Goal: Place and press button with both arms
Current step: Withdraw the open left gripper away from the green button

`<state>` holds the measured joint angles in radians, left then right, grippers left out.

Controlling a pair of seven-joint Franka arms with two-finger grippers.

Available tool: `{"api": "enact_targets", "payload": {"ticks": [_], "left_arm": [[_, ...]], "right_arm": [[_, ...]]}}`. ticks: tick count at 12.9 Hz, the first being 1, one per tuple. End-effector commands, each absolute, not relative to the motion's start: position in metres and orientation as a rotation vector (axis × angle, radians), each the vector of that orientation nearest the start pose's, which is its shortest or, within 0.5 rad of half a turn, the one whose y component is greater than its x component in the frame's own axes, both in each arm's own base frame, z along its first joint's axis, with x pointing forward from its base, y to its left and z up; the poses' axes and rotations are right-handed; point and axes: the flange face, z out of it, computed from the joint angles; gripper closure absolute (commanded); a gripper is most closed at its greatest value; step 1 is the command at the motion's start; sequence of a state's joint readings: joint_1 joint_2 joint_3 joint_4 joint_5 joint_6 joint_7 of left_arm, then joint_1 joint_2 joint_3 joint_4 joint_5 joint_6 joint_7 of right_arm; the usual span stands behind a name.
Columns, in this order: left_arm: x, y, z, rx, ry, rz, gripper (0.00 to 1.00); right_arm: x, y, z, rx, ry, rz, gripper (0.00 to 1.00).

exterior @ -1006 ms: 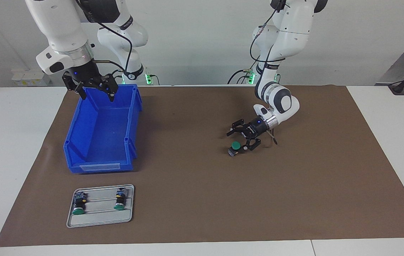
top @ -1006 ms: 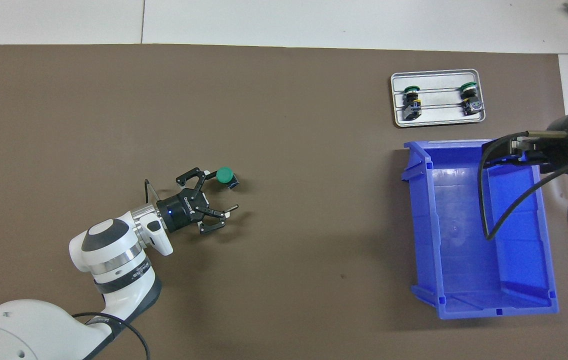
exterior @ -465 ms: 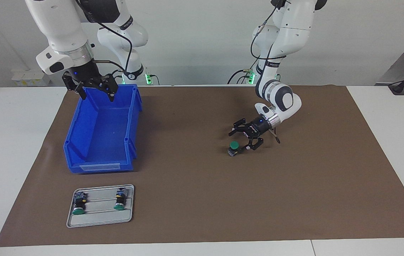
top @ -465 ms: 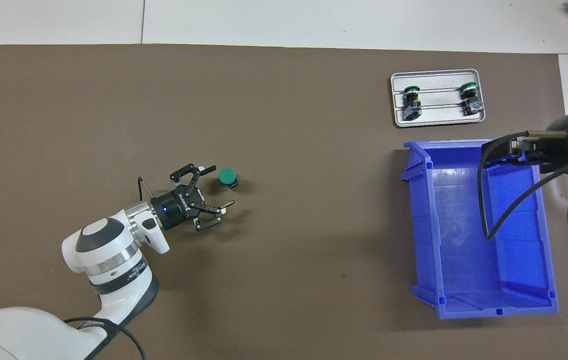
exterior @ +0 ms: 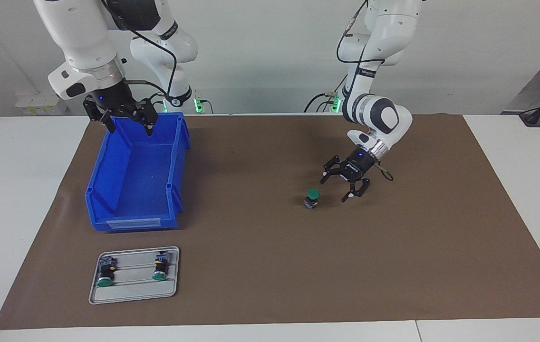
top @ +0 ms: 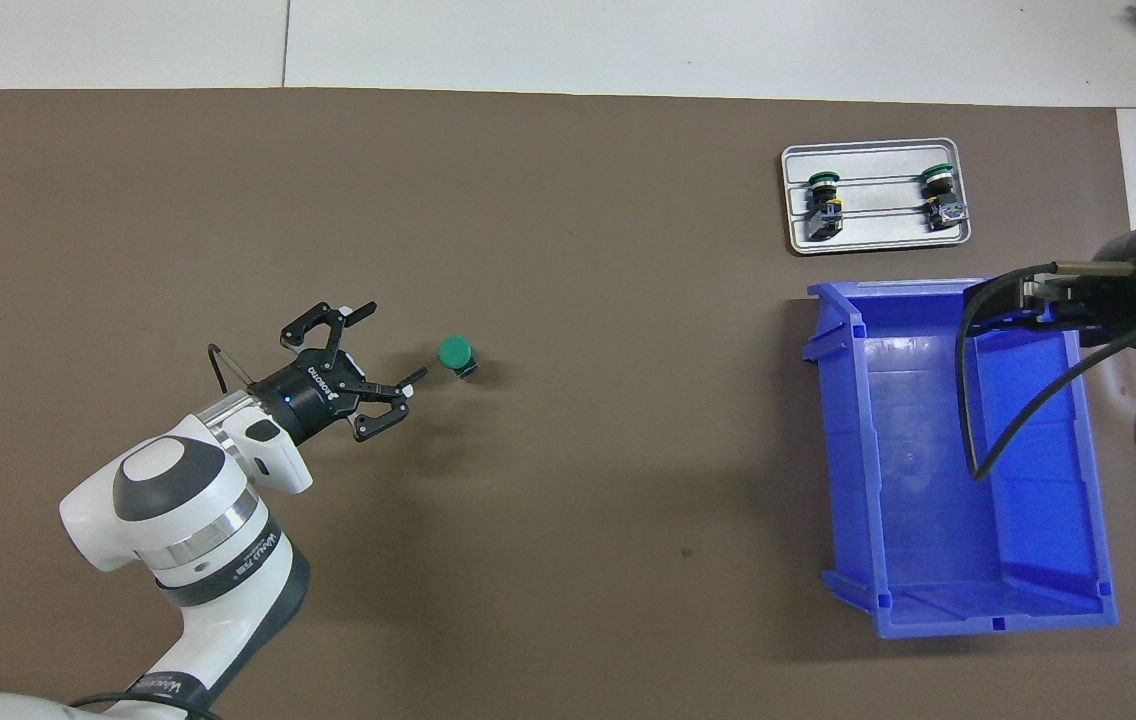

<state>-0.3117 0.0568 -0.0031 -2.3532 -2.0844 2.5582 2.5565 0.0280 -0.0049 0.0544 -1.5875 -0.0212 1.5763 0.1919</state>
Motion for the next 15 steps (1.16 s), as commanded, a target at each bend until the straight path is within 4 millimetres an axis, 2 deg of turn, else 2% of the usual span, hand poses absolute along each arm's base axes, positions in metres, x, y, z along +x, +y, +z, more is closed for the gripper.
{"api": "enact_targets", "payload": {"ticks": [1, 3, 7, 10, 12, 13, 15], "left_arm": [[0.487, -0.137, 0.331, -2.718, 1.310, -1.687, 0.00], [0.495, -0.128, 0.344, -2.748, 1.186, -1.645, 0.00], [0.520, -0.122, 0.373, -2.909, 0.855, -1.725, 0.00], [0.541, -0.126, 0.401, -3.121, 0.464, -1.808, 0.00], [0.554, -0.126, 0.413, -3.235, 0.243, -1.820, 0.00], [0.564, -0.117, 0.419, -3.280, 0.076, -1.832, 0.00], [0.581, -0.112, 0.433, -3.374, -0.240, -1.846, 0.00]], "right_arm": [[0.548, 0.043, 0.622, -3.137, 0.173, 0.005, 0.00], [0.548, 0.043, 0.622, -3.137, 0.173, 0.005, 0.00], [0.548, 0.043, 0.622, -3.137, 0.173, 0.005, 0.00], [0.548, 0.043, 0.622, -3.137, 0.173, 0.005, 0.00], [0.548, 0.042, 0.622, -3.137, 0.176, 0.005, 0.00], [0.548, 0.043, 0.622, -3.137, 0.173, 0.005, 0.00], [0.548, 0.043, 0.622, -3.137, 0.173, 0.005, 0.00]]}}
